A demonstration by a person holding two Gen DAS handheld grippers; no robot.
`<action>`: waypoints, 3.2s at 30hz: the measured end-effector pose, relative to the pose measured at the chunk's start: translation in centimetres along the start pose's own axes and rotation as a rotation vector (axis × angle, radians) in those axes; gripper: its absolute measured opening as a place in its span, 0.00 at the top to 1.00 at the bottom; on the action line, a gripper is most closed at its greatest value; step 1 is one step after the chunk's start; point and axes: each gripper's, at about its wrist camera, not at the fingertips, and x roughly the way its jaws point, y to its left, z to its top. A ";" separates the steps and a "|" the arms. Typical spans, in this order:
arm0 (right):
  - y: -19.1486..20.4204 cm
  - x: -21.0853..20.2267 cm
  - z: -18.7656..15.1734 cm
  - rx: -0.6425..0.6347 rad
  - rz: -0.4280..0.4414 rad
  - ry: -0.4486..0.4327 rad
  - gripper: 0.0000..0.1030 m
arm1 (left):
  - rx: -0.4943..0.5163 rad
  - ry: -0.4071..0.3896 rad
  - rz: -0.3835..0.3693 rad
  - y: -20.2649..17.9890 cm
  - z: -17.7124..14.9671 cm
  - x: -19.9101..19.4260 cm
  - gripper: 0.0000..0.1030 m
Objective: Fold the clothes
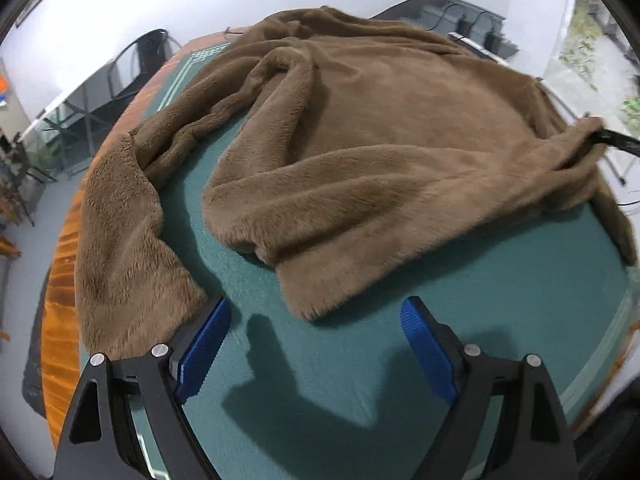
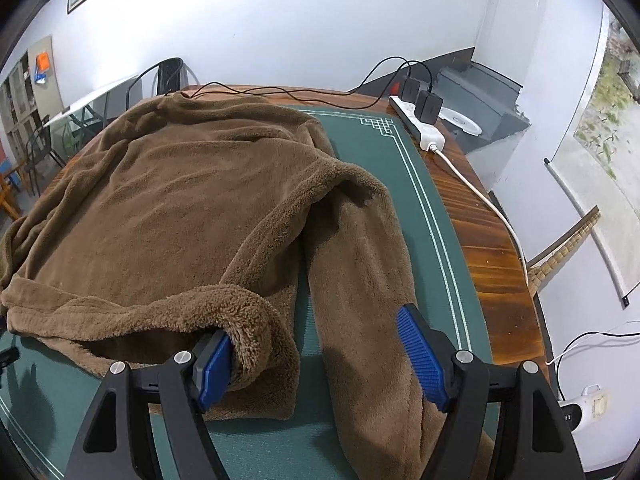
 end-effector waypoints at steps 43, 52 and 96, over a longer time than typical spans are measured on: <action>0.8 -14.8 -7.0 -0.186 0.045 -0.081 0.74 | -0.089 -0.153 0.013 3.8 -0.7 -16.6 0.69; 0.7 -12.1 -15.5 -0.174 0.080 0.121 0.74 | -0.049 0.051 0.008 2.3 -7.4 -12.9 0.65; -1.5 -10.5 -18.6 -0.257 0.513 0.376 0.27 | 0.450 0.172 -0.111 -1.2 -4.2 -10.6 0.19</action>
